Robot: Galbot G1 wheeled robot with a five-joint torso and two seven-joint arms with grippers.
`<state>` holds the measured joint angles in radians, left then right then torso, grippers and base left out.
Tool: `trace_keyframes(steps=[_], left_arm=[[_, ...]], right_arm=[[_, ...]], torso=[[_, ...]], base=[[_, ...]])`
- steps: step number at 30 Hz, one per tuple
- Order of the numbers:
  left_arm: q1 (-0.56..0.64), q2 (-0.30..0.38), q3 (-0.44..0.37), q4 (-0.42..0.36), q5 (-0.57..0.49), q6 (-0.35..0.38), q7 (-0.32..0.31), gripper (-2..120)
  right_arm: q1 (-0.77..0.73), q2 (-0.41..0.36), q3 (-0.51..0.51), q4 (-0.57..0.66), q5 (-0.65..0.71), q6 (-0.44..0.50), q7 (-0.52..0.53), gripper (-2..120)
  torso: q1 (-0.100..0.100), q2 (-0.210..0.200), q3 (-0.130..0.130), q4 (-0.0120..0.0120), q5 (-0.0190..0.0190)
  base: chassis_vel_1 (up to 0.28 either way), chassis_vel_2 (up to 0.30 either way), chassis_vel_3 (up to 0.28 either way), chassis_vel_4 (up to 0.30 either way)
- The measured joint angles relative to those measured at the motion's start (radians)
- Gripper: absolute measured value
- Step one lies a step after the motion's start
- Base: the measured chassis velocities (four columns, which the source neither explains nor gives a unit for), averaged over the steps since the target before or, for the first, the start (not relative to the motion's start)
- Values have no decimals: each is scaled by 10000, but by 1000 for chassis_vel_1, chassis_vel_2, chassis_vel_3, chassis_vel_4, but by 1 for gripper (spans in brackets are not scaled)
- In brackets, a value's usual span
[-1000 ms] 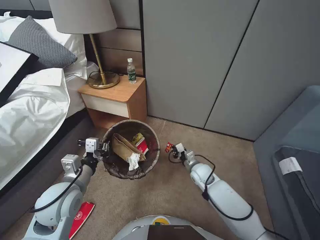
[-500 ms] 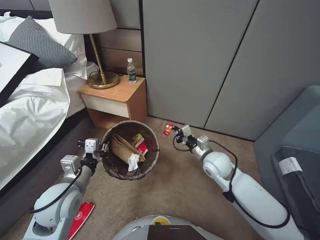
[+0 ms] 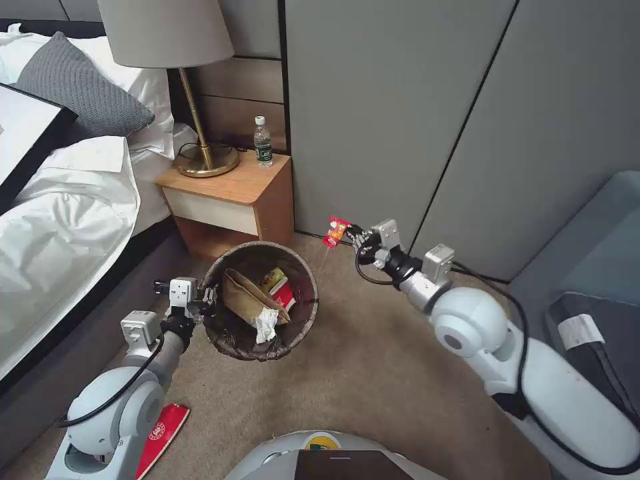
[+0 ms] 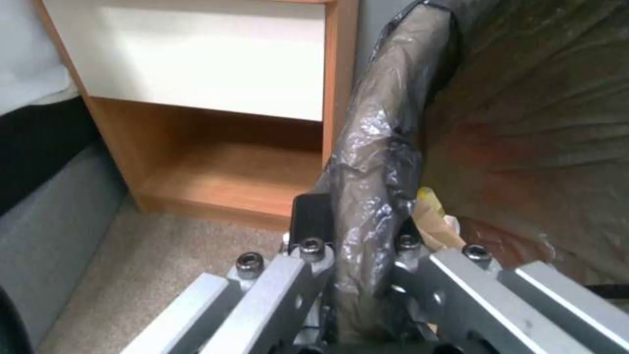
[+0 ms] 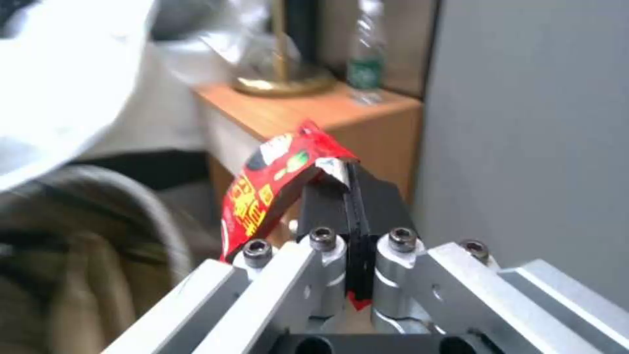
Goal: Pick up the trash bin, then pick up the garbage from the floor and place it into the trash bin.
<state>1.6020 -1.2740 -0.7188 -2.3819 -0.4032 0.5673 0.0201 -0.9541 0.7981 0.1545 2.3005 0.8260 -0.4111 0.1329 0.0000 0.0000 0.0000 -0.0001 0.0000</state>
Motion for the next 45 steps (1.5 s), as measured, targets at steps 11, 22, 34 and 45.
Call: trace_keyframes(steps=[11, 22, 34, 45], left_arm=[[-27, 22, 29, -19, -5, 46, 0, 2], [-56, 30, 41, -69, -10, 111, 1, 2], [-143, 28, 40, -74, -31, 263, 8, 2], [-178, 55, 37, -98, -76, 367, 17, 2]], right_arm=[[963, 133, -909, 573, 761, -271, -1158, 0], [2274, 590, -3118, 345, 785, -563, -1414, 0], [2337, 957, -4041, -174, 114, -613, -1264, 0], [2501, 1131, -4357, -326, -398, -594, -1175, 28]], torso=[[0, 0, 0, 0, 0], [0, 0, 1, 1, -2], [0, 0, 1, 1, -1], [0, 0, 1, 0, -1]], base=[[0, 0, 0, 0], [0, 0, 0, 0], [0, 0, 0, 0], [0, 0, 0, 0]])
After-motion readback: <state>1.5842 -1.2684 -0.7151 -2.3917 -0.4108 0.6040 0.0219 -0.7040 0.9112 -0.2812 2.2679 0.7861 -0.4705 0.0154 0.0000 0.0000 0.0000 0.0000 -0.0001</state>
